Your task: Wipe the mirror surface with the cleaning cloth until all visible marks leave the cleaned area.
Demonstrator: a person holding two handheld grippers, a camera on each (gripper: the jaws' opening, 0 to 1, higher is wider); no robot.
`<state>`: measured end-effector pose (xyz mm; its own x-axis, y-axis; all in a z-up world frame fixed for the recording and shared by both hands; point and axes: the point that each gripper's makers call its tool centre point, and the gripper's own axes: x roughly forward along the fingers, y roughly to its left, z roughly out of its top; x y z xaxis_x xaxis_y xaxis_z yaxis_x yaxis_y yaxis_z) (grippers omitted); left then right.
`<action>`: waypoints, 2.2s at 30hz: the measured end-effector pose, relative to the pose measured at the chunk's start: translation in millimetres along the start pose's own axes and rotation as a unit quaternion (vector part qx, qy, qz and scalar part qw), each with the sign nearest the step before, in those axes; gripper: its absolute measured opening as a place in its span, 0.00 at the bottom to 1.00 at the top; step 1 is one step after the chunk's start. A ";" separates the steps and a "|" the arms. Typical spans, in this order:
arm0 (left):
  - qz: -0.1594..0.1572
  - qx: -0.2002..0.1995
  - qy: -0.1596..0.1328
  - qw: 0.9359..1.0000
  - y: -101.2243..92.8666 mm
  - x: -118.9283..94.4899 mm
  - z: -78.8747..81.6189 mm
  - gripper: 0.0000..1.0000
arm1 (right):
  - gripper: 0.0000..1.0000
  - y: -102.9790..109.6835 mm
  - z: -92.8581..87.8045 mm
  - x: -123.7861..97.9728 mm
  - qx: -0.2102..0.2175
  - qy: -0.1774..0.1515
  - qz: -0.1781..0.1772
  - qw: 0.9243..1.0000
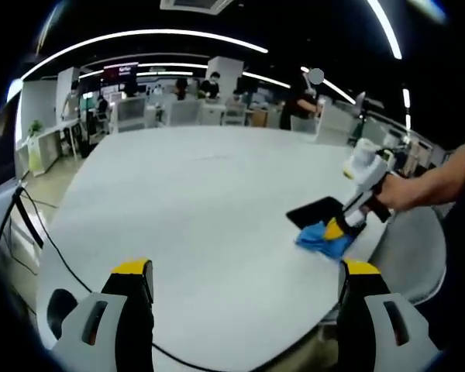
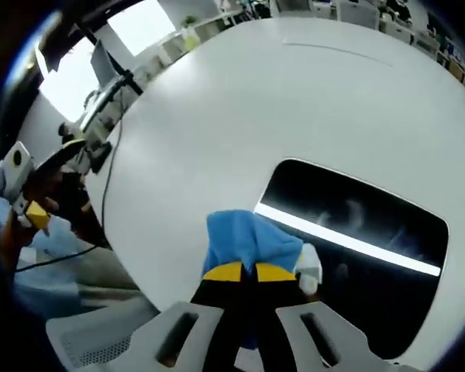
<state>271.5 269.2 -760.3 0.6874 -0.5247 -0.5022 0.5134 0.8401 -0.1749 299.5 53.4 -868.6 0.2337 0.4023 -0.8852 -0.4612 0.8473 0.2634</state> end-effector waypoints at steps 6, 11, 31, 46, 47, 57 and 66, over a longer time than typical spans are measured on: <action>0.005 0.005 0.006 1.000 1.2 -4.0 -3.9 1.00 | 0.00 -11.8 22.7 6.3 0.004 -0.006 -0.005 1.000; 0.011 0.000 0.008 1.000 3.1 -7.5 -7.5 1.00 | 0.00 -21.0 43.5 12.7 -0.003 -0.010 -0.008 1.000; 0.013 0.000 0.013 1.000 6.0 -5.6 -4.7 1.00 | 0.00 -42.2 64.6 13.4 -0.019 -0.011 -0.013 1.000; 0.010 0.004 0.012 1.000 5.0 -5.7 -3.3 1.00 | 0.00 -78.7 55.5 -0.2 -0.012 0.010 -0.049 0.999; 0.010 0.004 0.012 1.000 5.1 -6.0 -3.0 1.00 | 0.00 -78.1 55.5 0.1 -0.011 0.009 -0.047 0.999; 0.012 0.007 0.014 1.000 4.6 -7.1 -2.5 1.00 | 0.00 -79.1 53.9 -0.5 0.024 -0.014 -0.045 0.999; 0.003 0.015 0.007 1.000 -9.1 1.4 4.5 1.00 | 0.00 -70.1 41.2 -3.2 0.031 -0.038 -0.058 0.997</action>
<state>270.2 260.2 -755.5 0.6830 -0.5176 -0.5154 0.5248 0.8385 -0.1468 366.4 7.0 -868.4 0.3476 0.3229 -0.8803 -0.3732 0.9089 0.1860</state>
